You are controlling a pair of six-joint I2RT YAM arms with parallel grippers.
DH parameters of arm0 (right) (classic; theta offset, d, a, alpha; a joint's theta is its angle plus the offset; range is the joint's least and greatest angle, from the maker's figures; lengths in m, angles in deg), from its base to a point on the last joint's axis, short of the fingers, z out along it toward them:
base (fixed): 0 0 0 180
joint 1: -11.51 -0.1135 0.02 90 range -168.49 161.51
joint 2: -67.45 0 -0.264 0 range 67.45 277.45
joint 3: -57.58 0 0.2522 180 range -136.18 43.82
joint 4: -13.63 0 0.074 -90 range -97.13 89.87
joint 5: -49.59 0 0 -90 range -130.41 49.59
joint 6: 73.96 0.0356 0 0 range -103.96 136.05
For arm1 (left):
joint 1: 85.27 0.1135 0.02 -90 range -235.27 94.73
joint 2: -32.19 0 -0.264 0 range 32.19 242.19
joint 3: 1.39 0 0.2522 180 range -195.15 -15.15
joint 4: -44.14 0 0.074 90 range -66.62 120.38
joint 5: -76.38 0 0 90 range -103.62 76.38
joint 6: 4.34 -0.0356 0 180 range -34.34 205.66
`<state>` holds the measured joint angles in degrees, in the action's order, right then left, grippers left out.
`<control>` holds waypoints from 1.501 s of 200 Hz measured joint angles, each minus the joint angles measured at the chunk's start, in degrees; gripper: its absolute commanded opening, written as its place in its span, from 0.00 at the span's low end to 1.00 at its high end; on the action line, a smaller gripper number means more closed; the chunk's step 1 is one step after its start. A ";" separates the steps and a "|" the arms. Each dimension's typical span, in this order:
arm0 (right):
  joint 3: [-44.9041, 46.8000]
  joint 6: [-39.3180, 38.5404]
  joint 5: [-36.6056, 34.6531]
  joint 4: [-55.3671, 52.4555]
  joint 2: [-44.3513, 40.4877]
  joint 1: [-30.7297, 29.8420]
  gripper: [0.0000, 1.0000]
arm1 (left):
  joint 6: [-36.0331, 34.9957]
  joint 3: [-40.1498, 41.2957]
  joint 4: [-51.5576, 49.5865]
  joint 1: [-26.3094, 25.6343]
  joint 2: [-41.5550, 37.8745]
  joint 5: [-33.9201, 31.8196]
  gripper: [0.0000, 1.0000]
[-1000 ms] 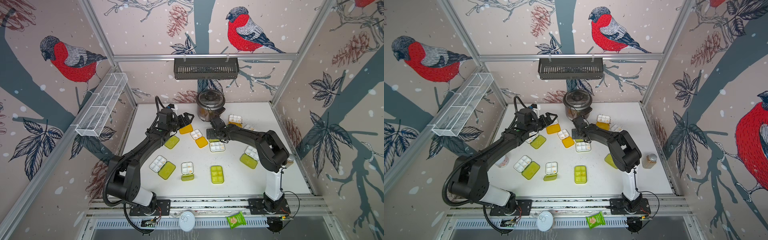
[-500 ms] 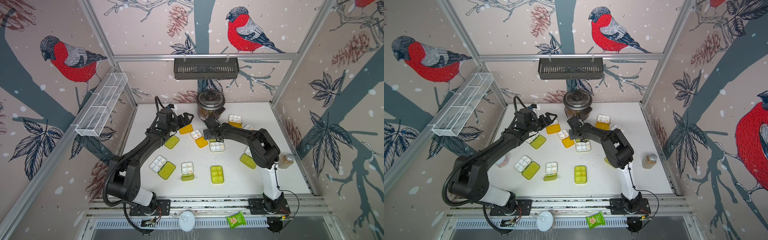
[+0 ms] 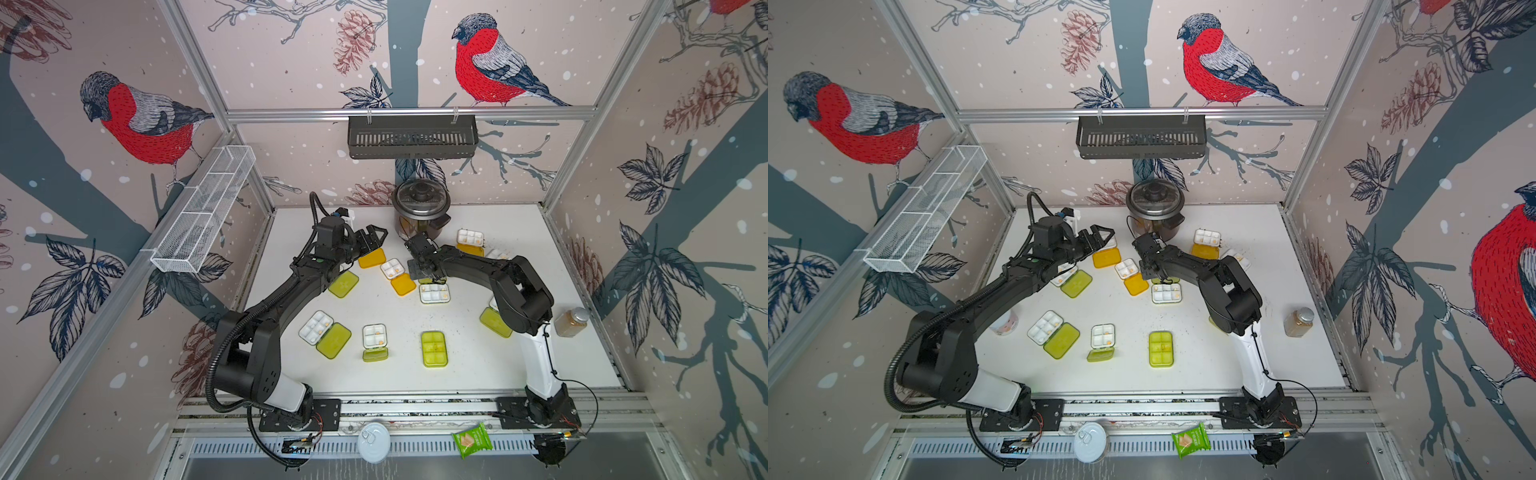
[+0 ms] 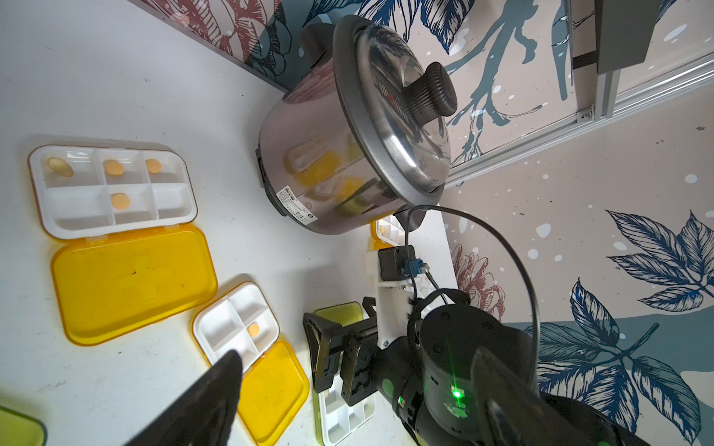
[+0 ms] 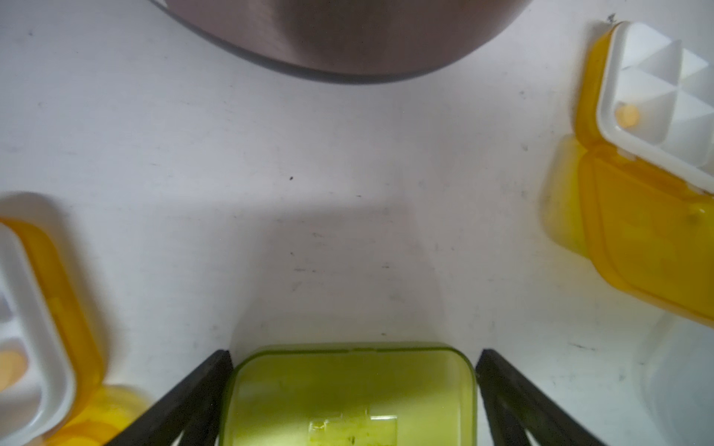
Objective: Close pillboxes
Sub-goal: Adjust the pillbox at the center of the board.
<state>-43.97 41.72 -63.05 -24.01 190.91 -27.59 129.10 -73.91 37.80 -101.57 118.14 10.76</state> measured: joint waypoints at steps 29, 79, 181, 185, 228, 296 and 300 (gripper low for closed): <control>1.57 0.02 -0.57 0.33 -0.98 1.16 1.00 | 0.02 0.00 0.02 0.00 0.09 0.07 0.92; 5.77 1.01 -1.55 0.46 -3.87 3.76 1.00 | 0.20 0.00 0.02 0.00 0.70 1.07 0.92; 19.93 1.84 -1.55 1.90 -13.97 7.58 0.96 | 1.27 -0.02 0.48 -2.23 2.64 2.67 0.91; 20.44 1.97 -1.55 1.92 -14.36 7.65 0.95 | 1.27 -0.09 0.44 -2.36 2.69 2.64 0.91; 26.69 2.95 -0.87 2.03 -19.87 8.04 0.95 | 0.90 -1.38 -0.81 -4.87 3.15 2.51 0.91; 32.70 4.13 9.01 2.56 -30.67 11.65 0.92 | -1.05 -4.42 -5.55 -11.39 6.23 2.40 0.91; 33.05 4.09 9.79 2.60 -31.39 12.09 0.92 | -1.03 -4.52 -5.60 -11.61 6.71 2.47 0.91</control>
<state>-10.92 45.80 -53.25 -21.40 159.52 -15.50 128.07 -78.44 32.20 -113.17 124.85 13.23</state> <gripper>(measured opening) 0.924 0.907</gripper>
